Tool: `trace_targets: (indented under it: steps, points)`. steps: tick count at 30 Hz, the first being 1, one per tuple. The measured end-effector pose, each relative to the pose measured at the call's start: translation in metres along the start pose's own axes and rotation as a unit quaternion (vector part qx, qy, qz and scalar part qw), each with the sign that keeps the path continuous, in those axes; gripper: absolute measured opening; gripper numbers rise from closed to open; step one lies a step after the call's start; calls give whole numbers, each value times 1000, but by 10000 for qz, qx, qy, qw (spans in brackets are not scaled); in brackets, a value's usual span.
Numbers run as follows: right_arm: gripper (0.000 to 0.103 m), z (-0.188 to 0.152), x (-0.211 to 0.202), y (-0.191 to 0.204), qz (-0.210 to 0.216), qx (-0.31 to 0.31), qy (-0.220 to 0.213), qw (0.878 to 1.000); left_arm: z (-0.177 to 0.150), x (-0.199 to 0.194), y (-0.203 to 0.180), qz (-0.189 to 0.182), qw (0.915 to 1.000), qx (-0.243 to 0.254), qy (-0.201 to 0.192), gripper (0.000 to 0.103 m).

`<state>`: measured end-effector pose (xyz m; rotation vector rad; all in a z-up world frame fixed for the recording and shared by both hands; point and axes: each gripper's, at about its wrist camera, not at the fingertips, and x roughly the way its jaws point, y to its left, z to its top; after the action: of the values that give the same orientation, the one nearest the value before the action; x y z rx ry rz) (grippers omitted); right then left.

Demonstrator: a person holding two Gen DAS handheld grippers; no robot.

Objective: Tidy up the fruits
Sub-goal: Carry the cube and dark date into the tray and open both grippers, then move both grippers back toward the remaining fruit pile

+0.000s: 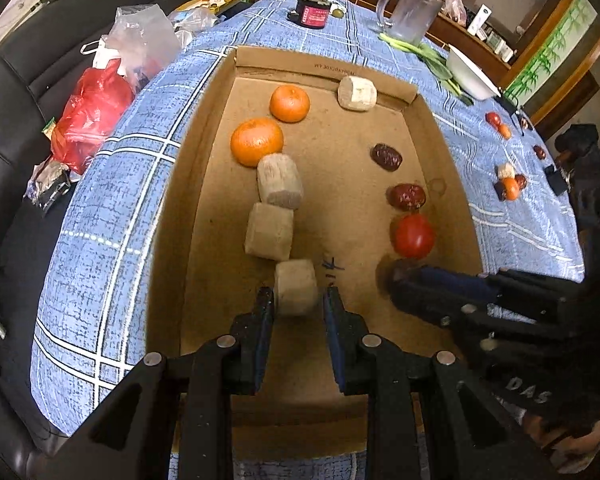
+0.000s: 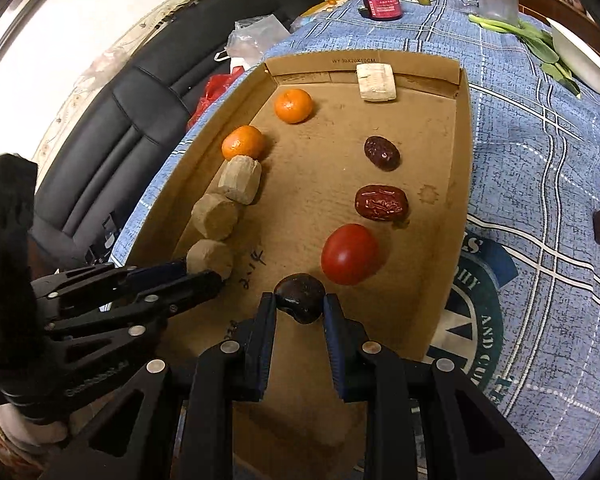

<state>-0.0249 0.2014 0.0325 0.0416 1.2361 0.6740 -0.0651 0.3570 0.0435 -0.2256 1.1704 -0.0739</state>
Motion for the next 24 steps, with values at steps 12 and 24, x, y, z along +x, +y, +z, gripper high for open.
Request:
trace_targets:
  steps: [12, 24]
  points:
    - [58, 9, -11, 10, -199, -246, -324, 9990, 19, -22, -3, 250, 9990, -154, -349, 45]
    - [58, 3, -62, -41, -373, 404, -921, 9942, 24, -47, -54, 1175, 9881, 445, -889, 63]
